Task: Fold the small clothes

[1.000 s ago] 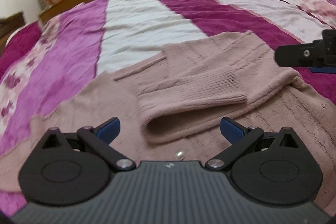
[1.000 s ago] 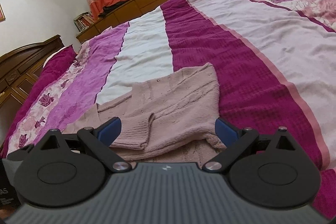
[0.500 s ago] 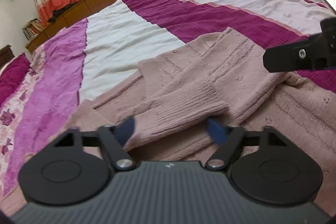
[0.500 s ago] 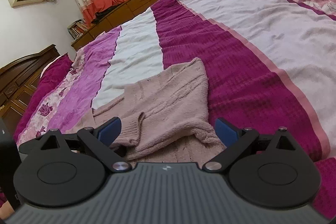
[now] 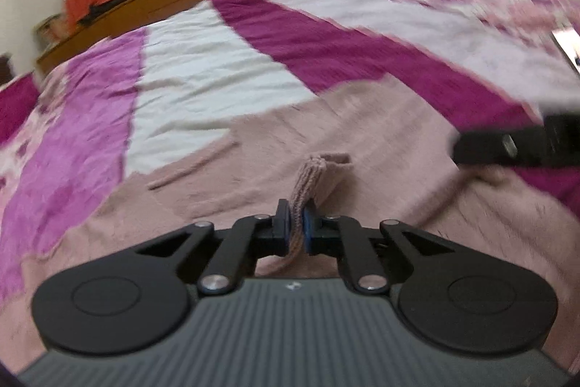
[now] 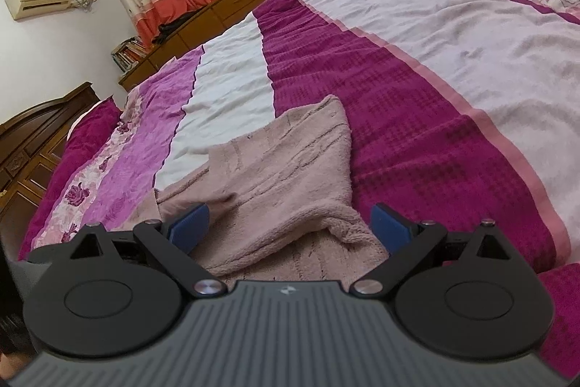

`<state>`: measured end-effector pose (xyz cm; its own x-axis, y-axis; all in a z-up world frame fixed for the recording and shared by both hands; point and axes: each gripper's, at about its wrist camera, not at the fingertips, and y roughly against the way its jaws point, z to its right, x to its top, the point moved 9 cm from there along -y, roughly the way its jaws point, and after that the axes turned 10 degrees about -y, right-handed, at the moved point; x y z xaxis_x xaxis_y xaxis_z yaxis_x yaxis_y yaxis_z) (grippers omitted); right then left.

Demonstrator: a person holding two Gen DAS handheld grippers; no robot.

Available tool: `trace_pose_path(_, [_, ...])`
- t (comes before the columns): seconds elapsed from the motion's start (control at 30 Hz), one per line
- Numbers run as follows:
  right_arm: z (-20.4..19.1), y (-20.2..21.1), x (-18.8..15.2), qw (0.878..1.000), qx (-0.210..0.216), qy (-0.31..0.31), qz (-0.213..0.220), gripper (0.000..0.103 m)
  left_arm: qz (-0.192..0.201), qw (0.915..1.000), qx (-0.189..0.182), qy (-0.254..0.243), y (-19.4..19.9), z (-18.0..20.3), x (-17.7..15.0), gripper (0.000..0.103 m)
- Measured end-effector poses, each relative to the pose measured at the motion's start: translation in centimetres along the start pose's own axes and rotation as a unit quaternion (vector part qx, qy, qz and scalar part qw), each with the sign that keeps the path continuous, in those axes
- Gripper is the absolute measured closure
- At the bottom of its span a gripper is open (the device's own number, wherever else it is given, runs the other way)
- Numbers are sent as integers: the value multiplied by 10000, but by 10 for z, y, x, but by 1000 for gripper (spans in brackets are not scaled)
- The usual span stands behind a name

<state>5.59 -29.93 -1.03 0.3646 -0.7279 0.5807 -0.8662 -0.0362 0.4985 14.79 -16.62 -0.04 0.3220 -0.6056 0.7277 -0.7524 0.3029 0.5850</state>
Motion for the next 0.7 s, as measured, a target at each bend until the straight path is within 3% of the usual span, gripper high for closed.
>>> trace_pose_path(0.17, [1, -2, -2, 10000, -21, 22, -29, 4, 155, 9950, 513, 840, 20, -50, 2, 94])
trace_pose_path(0.37, [-2, -4, -3, 9999, -25, 117, -35, 4, -2, 9774, 1282, 1682, 37, -115, -28, 94])
trace_pose_path(0.57, [-4, -6, -6, 9998, -48, 189, -67, 4, -370, 9634, 1590, 2125, 39, -150, -69, 94])
trace_pose_path(0.7, [-5, -7, -8, 9996, -80, 252, -75, 4, -611, 9579, 1540, 2345, 34, -156, -96, 94])
